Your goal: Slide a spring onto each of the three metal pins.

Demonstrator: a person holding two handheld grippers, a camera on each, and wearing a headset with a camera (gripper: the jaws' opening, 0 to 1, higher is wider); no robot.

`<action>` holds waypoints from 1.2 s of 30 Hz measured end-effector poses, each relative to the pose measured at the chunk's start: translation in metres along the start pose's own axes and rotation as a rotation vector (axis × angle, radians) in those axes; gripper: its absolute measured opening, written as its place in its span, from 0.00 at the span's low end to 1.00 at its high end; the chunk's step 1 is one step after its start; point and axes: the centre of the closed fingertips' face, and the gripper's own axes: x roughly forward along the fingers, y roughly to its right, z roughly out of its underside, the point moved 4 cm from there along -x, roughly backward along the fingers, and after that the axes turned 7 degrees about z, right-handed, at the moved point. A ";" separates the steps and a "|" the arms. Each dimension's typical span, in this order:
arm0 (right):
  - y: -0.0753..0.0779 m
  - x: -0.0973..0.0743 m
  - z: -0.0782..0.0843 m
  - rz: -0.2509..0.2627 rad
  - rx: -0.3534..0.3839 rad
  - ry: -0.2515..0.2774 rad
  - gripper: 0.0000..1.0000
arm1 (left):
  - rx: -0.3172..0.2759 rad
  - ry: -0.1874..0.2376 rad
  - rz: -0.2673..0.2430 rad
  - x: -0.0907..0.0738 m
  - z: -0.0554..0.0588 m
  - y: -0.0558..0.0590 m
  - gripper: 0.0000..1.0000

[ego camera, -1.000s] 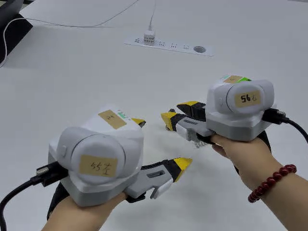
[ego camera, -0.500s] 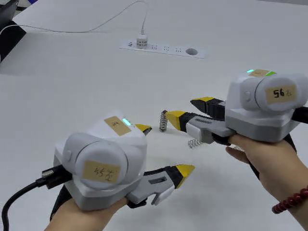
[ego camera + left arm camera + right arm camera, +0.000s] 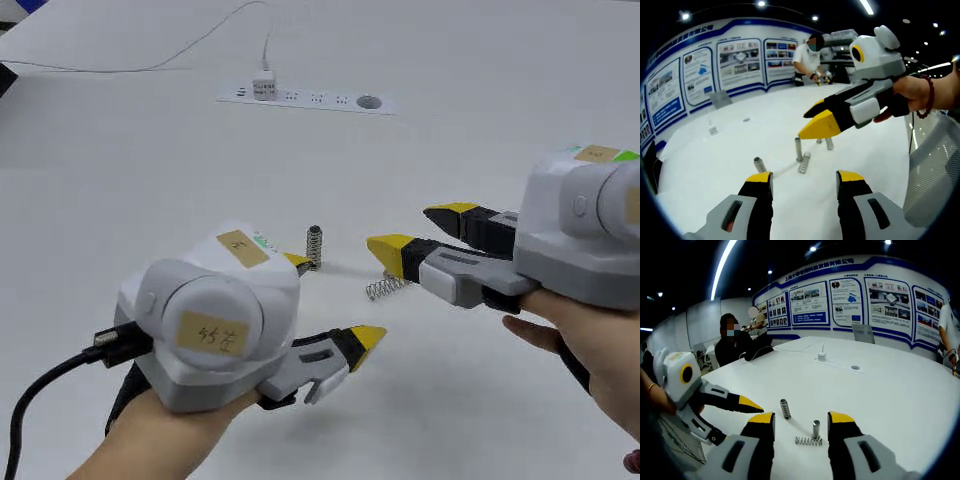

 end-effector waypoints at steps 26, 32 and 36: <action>0.031 -0.038 0.034 0.034 0.032 -0.034 0.45 | 0.060 -0.079 0.125 0.059 0.017 -0.018 0.33; 0.034 -0.043 0.039 0.039 0.046 -0.038 0.45 | 0.032 -0.077 0.146 0.069 0.020 -0.019 0.27; 0.037 -0.044 0.043 0.049 0.050 -0.042 0.44 | 0.048 -0.097 0.157 0.074 0.023 -0.019 0.23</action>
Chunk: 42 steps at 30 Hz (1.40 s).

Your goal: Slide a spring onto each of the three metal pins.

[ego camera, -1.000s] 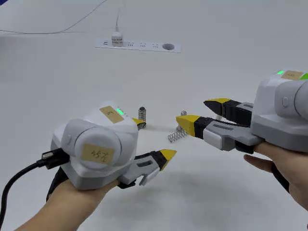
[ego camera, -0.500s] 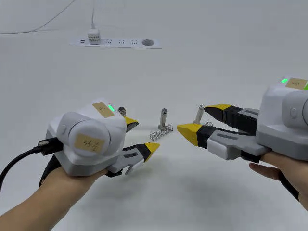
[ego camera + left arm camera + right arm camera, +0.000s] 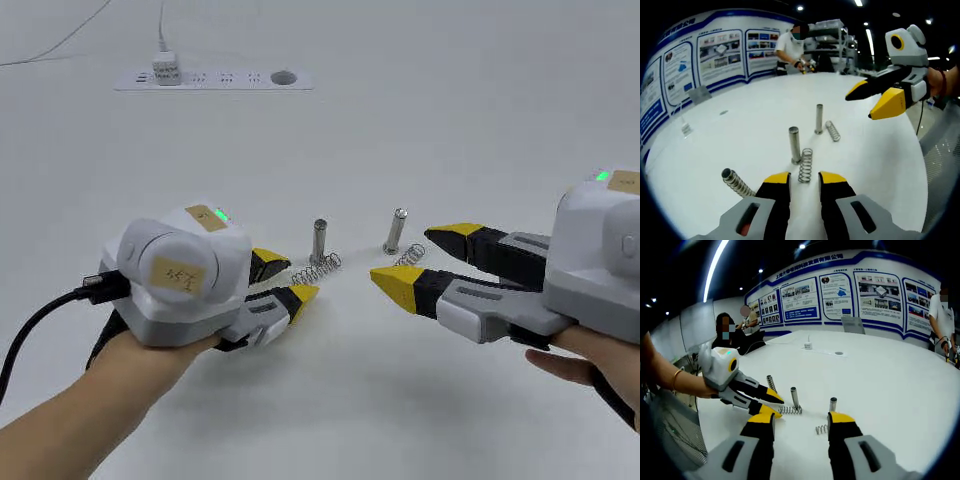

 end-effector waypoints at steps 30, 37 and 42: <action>0.006 -0.004 0.006 0.034 0.030 -0.019 0.42 | -0.063 -0.037 0.073 0.002 0.000 0.008 0.10; 0.006 -0.006 -0.005 0.023 0.055 0.007 0.42 | -0.105 0.020 0.076 -0.012 -0.010 0.018 0.10; 0.002 -0.006 -0.013 0.000 0.075 0.025 0.42 | -0.107 0.063 0.067 -0.025 -0.021 0.024 0.10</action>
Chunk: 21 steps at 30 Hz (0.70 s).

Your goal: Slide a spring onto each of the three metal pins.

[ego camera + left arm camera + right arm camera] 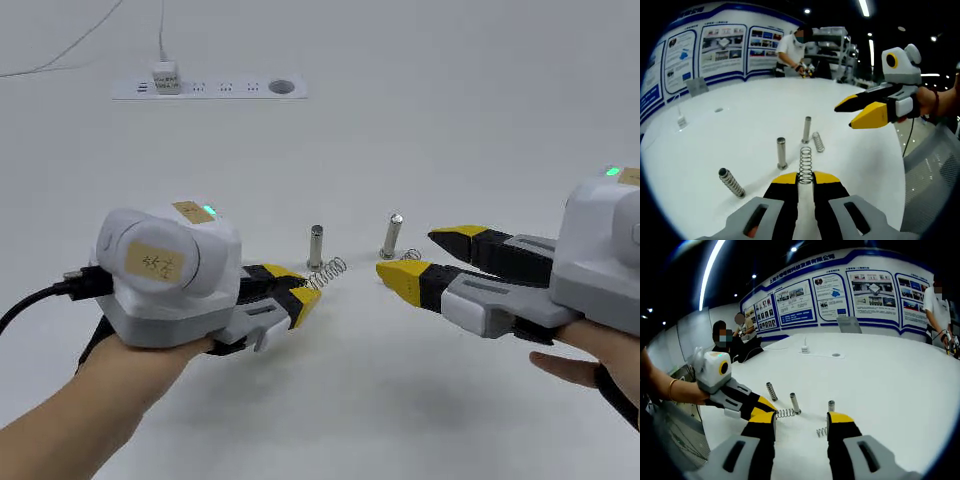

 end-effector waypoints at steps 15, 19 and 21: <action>-0.029 0.004 -0.025 -0.139 0.112 0.056 0.34 | -0.004 0.150 0.004 -0.036 -0.027 0.015 0.10; -0.035 0.005 -0.026 -0.169 0.161 0.056 0.32 | -0.014 0.177 0.014 -0.039 -0.031 0.020 0.10; -0.039 0.005 -0.027 -0.188 0.189 0.057 0.32 | -0.012 0.193 0.024 -0.042 -0.035 0.023 0.10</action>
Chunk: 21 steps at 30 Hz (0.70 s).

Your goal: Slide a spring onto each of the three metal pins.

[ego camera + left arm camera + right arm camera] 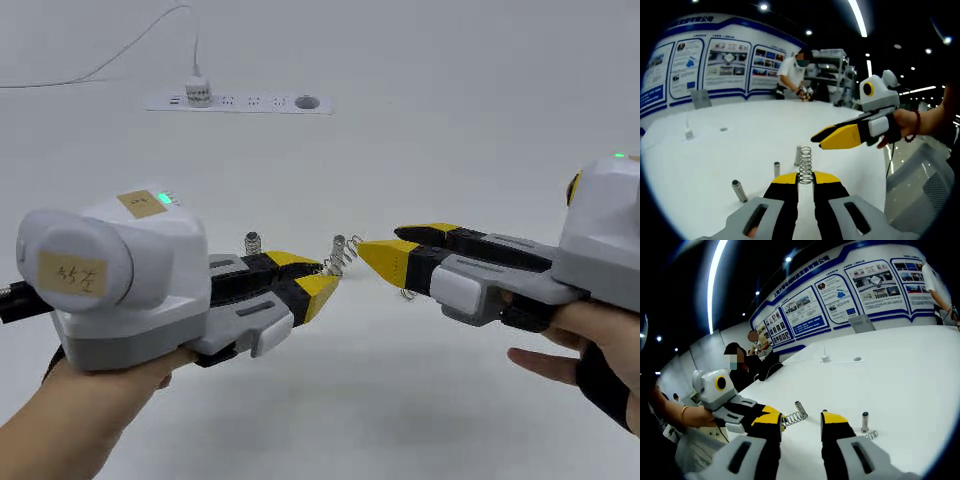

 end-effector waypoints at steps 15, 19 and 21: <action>-0.021 0.000 -0.001 -0.109 0.182 0.014 0.21 | -0.034 0.114 0.078 -0.006 -0.014 0.015 0.10; -0.020 -0.002 -0.002 -0.128 0.246 0.019 0.18 | -0.034 0.116 0.087 -0.007 -0.014 0.016 0.10; -0.021 -0.003 -0.002 -0.143 0.274 0.018 0.16 | -0.026 0.114 0.093 -0.007 -0.014 0.018 0.10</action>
